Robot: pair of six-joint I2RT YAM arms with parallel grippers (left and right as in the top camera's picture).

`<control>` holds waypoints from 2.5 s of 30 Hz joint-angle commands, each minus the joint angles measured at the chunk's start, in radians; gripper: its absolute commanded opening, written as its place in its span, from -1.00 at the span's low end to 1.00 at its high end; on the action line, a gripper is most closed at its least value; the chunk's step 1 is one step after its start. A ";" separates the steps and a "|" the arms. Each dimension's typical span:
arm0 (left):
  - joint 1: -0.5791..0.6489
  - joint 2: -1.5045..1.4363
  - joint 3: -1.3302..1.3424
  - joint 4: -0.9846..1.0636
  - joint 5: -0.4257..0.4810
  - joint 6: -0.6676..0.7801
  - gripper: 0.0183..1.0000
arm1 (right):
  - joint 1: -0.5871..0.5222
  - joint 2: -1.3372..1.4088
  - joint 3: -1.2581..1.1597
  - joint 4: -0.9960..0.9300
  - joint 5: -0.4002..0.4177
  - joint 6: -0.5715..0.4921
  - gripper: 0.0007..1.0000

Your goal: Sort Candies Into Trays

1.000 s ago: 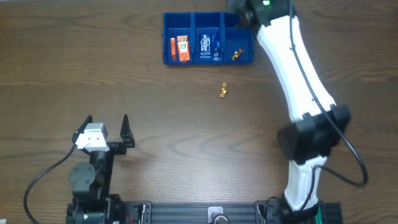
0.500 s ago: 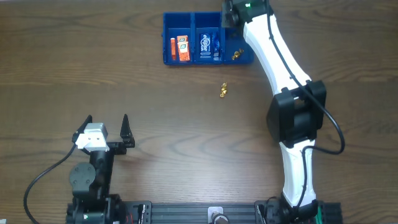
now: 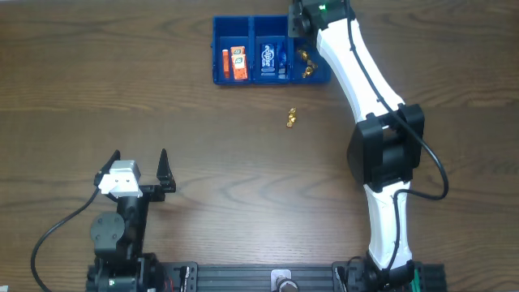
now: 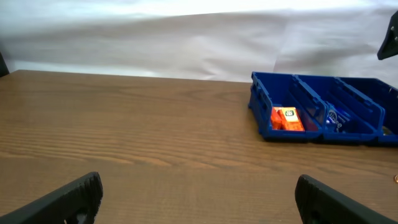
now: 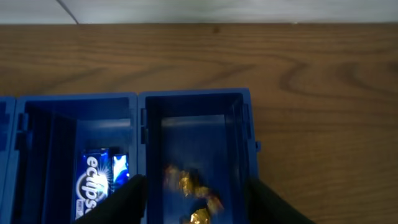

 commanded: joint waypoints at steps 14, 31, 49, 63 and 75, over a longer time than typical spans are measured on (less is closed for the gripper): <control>0.003 -0.006 -0.016 -0.040 0.013 0.011 1.00 | -0.005 -0.196 0.034 -0.181 -0.010 0.008 0.52; 0.003 -0.006 -0.016 -0.040 0.013 0.011 1.00 | 0.113 -0.286 -0.167 -0.562 -0.246 0.190 0.50; 0.003 -0.006 -0.016 -0.039 0.013 0.011 1.00 | 0.138 -0.194 -0.483 -0.251 -0.281 0.291 0.32; 0.003 -0.006 -0.016 -0.039 0.013 0.011 0.99 | 0.129 -0.118 -0.483 -0.223 -0.240 0.354 0.25; 0.003 -0.006 -0.016 -0.039 0.013 0.011 1.00 | 0.117 -0.063 -0.483 -0.201 -0.237 0.354 0.23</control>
